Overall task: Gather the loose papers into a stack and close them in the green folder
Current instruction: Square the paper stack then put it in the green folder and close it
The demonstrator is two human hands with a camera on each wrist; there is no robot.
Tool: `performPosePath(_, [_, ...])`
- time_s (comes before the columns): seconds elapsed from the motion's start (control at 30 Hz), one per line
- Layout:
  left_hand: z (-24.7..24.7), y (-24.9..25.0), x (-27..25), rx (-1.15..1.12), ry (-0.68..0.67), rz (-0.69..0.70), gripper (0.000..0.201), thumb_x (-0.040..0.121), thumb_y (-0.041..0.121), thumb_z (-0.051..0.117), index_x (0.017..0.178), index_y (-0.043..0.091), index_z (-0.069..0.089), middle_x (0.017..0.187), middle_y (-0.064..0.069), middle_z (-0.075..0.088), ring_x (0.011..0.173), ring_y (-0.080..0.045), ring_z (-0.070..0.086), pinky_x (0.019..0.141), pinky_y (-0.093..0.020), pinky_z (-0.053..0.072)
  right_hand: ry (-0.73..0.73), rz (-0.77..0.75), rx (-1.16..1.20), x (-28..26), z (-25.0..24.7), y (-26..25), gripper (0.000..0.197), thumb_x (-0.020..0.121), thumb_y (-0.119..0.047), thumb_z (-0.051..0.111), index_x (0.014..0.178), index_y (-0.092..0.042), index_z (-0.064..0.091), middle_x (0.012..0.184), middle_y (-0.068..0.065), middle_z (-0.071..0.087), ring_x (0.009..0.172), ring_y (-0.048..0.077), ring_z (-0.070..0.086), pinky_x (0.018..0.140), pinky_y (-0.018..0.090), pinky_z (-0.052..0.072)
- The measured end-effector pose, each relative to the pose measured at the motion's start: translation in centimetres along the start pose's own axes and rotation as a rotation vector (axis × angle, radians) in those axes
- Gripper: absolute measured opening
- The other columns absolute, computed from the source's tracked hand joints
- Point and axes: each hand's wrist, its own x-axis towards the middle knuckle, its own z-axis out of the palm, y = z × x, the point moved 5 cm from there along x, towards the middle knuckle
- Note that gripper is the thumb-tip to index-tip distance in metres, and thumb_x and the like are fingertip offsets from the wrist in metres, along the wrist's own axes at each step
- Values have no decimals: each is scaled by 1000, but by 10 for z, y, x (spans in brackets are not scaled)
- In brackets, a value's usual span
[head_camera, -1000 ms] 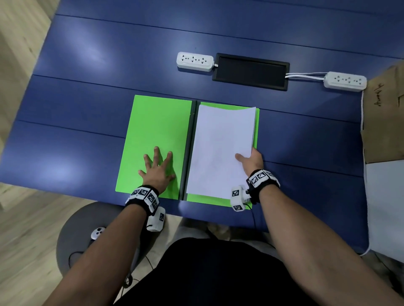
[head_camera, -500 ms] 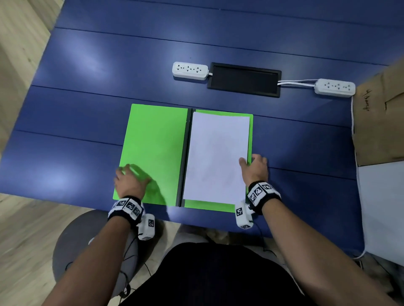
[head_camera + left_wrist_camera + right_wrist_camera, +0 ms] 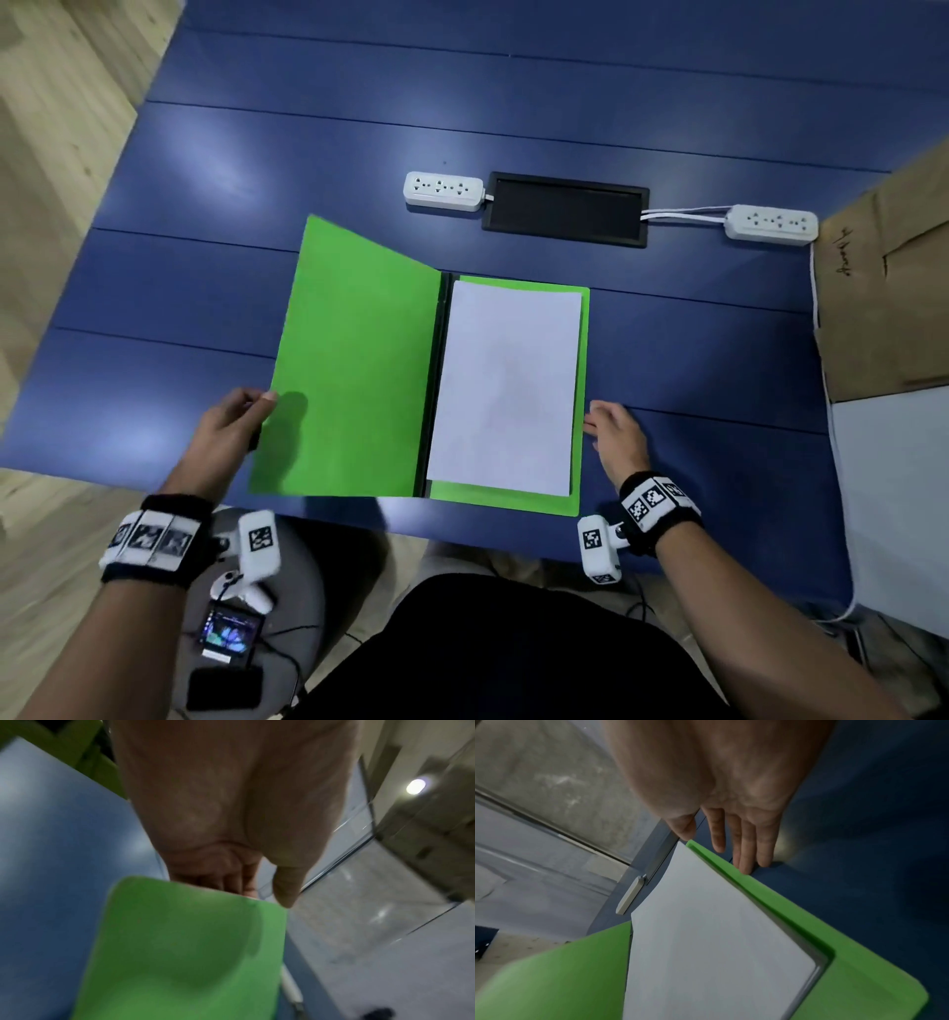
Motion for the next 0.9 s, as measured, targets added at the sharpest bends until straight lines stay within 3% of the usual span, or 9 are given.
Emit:
performPosePath(0.1, [54,46,-47,-289,-265,13,40,97,49,52,96,12,69,89,-1,74,83,-9,71,77,-19,57,-73,63,141,-5,-4,-1,28,102,-35,47,120,-20,62,121,10,68,108,22,67,82,31,48])
performPosePath(0.17, [95,51,-55,-330,-374,-4,47,80,70,64,88,25,75,96,9,77,94,-2,71,85,-19,55,-118,73,190,-10,-6,-6,37,104,-36,43,132,-14,56,122,9,66,111,23,65,89,34,45])
performPosePath(0.23, [141,50,-55,-240,-479,43,39,90,62,62,96,25,73,127,12,72,123,-1,63,103,-26,47,-146,83,210,-13,-8,-7,40,105,-38,41,134,-16,55,122,8,65,110,21,64,101,40,43])
performPosePath(0.3, [192,44,-53,-92,-616,87,29,106,37,47,109,14,65,151,9,56,137,1,51,115,-31,36,-163,102,236,-14,-10,-6,43,105,-42,38,136,-18,55,124,7,64,112,21,62,101,39,41])
performPosePath(0.5, [277,8,-43,364,-802,-22,32,97,50,61,117,26,60,161,2,42,141,-20,45,121,-45,31,-205,112,249,-15,-10,-5,44,106,-43,37,139,-18,51,130,7,59,117,22,57,109,41,34])
performPosePath(0.6, [271,4,-29,328,-472,46,27,93,23,73,116,21,59,139,-6,58,115,-17,61,97,-20,44,-224,50,181,-18,-8,-9,30,106,-38,41,128,-22,53,124,1,62,105,11,62,102,33,40])
performPosePath(0.7, [237,-19,-11,442,-11,-35,55,75,20,87,122,7,62,122,-17,60,111,-33,60,98,-33,48,-225,8,158,-21,-8,-11,22,106,-34,43,121,-23,54,117,-3,62,98,1,60,84,20,43])
performPosePath(0.83, [227,-69,7,358,64,-363,85,44,57,86,110,7,67,110,-18,70,102,-38,68,92,-47,58,-232,-20,100,-20,-6,-11,28,101,-48,46,122,-31,56,134,0,61,111,13,62,103,34,41])
performPosePath(0.9, [230,-62,3,417,55,-416,92,48,61,85,117,4,65,117,-21,67,105,-38,65,94,-46,56,-228,-29,63,-17,-3,-6,32,90,-63,50,114,-42,58,131,-4,63,116,16,62,109,40,41])
